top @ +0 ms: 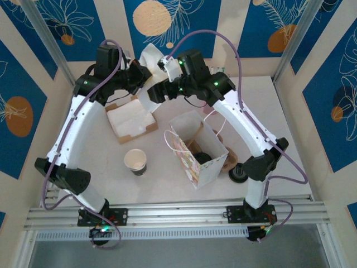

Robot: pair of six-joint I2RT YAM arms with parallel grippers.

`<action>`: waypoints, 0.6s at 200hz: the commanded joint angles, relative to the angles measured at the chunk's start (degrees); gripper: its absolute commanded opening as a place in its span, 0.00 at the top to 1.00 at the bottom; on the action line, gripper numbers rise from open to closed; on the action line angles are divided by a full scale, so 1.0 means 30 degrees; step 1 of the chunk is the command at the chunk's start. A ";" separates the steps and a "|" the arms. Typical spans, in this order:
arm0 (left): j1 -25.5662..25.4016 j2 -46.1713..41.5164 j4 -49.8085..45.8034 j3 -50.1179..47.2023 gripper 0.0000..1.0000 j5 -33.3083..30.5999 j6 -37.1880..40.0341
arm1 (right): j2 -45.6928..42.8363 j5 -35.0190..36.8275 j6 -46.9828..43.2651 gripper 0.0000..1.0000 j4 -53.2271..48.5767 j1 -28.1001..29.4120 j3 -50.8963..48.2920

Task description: Pack the takeout coffee

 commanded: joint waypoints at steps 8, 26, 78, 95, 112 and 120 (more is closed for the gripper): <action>-0.0295 -0.1222 0.2057 -0.1179 1.00 0.1397 -0.2101 | -0.1804 0.1678 -0.0626 0.12 0.2039 0.0134 -0.1682; -0.0414 -0.1626 0.3393 -0.2156 1.00 0.2076 -0.3280 | -0.2477 0.1857 -0.0530 0.11 0.3052 0.0134 -0.2827; -0.0927 -0.2660 0.7380 -0.5362 1.00 0.3171 -0.6693 | -0.3975 0.1449 -0.0206 0.09 0.5365 0.0048 -0.5432; -0.1101 -0.2865 0.8387 -0.6052 1.00 0.3428 -0.7486 | -0.3995 0.1382 -0.0267 0.09 0.5205 0.0026 -0.5632; -0.1231 -0.3034 0.9257 -0.6534 1.00 0.3566 -0.8166 | -0.4146 0.1216 -0.0421 0.10 0.5193 -0.0013 -0.6076; -0.1281 -0.3100 0.9556 -0.6670 1.00 0.3649 -0.8421 | -0.4273 0.1178 -0.0454 0.10 0.5241 -0.0043 -0.6351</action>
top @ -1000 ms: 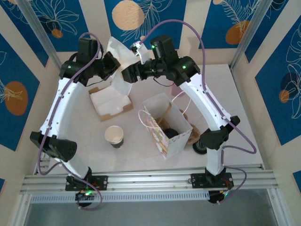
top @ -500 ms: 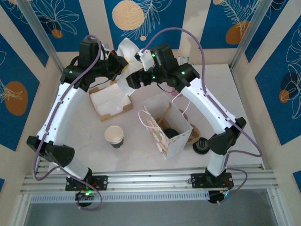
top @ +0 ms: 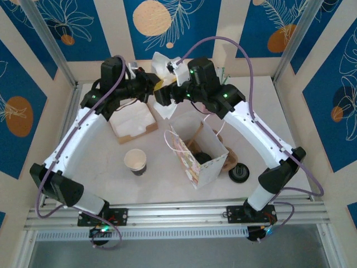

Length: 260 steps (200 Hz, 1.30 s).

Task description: Pack the takeout coffee

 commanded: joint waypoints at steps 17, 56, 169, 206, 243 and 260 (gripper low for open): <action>-0.0501 -0.0930 0.2687 -0.0597 1.00 0.0946 -0.2344 | -0.1107 -0.0323 -0.0347 0.11 0.0903 -0.0026 -0.1543; -0.0651 -0.1186 0.3204 -0.1109 1.00 0.0943 -0.2780 | -0.2082 -0.0214 -0.0335 0.10 0.1289 -0.0324 -0.3049; -0.2154 -0.0739 0.6490 -0.2386 1.00 0.1541 -0.5166 | -0.2710 -0.0741 0.0234 0.43 0.2660 -0.0637 -0.4217; -0.2471 -0.0504 0.7234 -0.2332 0.99 0.1472 -0.5144 | -0.3425 -0.0915 0.0266 0.78 0.2808 -0.0619 -0.4531; -0.2607 -0.0993 0.6973 -0.2081 0.67 0.0471 -0.3777 | -0.4461 -0.1028 0.0520 0.97 0.2382 -0.0623 -0.4619; -0.2709 -0.1296 0.6616 -0.1937 0.54 0.0032 -0.2958 | -0.4984 -0.1148 0.0742 0.99 0.1902 -0.0627 -0.4648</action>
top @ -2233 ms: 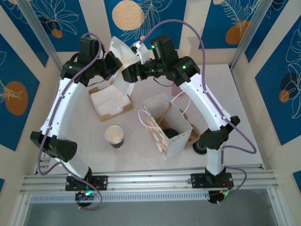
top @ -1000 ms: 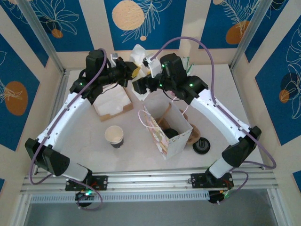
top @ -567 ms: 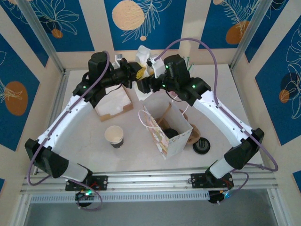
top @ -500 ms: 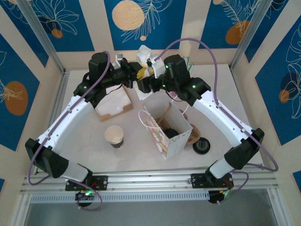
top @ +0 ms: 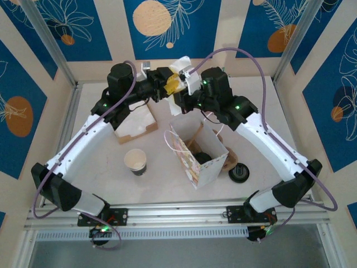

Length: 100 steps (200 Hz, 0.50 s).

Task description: Pack the takeout coffee

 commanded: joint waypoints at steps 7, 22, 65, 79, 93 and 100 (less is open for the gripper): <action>-0.0438 -0.0758 -0.0621 0.0357 0.47 -0.0754 0.1584 | -0.1523 -0.0474 0.0540 1.00 -0.0073 -0.0006 0.0107; -0.0471 -0.1100 -0.1025 0.0399 0.30 -0.1140 0.2421 | -0.1918 -0.0562 0.0795 1.00 -0.0934 0.0013 0.0211; -0.0468 -0.2478 -0.3173 0.0224 0.00 -0.2857 0.5299 | -0.3225 -0.0244 0.1781 1.00 -0.3994 0.0160 0.0212; -0.0459 -0.2973 -0.4170 0.0260 0.00 -0.3618 0.6465 | -0.3589 -0.0074 0.1947 1.00 -0.4976 0.0304 0.0168; -0.0473 -0.3423 -0.5056 0.0275 0.00 -0.4436 0.7770 | -0.3904 0.0128 0.2056 1.00 -0.6003 0.0458 0.0201; -0.0465 -0.3650 -0.5463 0.0240 0.00 -0.4825 0.8338 | -0.4053 0.0261 0.2076 1.00 -0.6528 0.0576 0.0225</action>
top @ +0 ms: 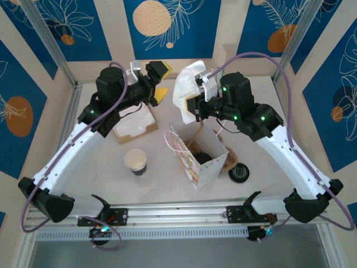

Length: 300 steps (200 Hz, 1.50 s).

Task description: Pack the takeout coffee

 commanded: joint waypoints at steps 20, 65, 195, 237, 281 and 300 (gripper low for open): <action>-0.0174 -0.1709 -0.2742 -0.0256 0.00 -0.2777 0.4735 | -0.0953 0.0887 0.0577 1.00 -0.4103 0.0777 0.0238; -0.0171 -0.2898 -0.4909 -0.1778 0.00 -0.5873 0.8666 | -0.1030 0.2441 0.0875 1.00 -0.6571 0.1878 0.0084; 0.0184 -0.1372 -0.4054 -0.5271 0.23 -0.5852 1.2173 | 0.2262 0.4832 0.1253 1.00 -0.9528 0.4151 0.0223; 0.0257 0.0929 -0.3048 -0.5202 0.36 -0.4775 1.2774 | 0.2889 0.4129 0.1224 1.00 -0.8766 0.4015 -0.0413; 0.0260 0.2656 -0.2052 -0.5174 0.42 -0.3856 1.3007 | 0.3492 0.3686 0.0949 1.00 -0.7711 0.3503 -0.1246; 0.0284 0.3279 -0.1700 -0.5145 0.44 -0.3144 1.3011 | 0.3572 0.3604 0.0839 1.00 -0.7057 0.3301 -0.1826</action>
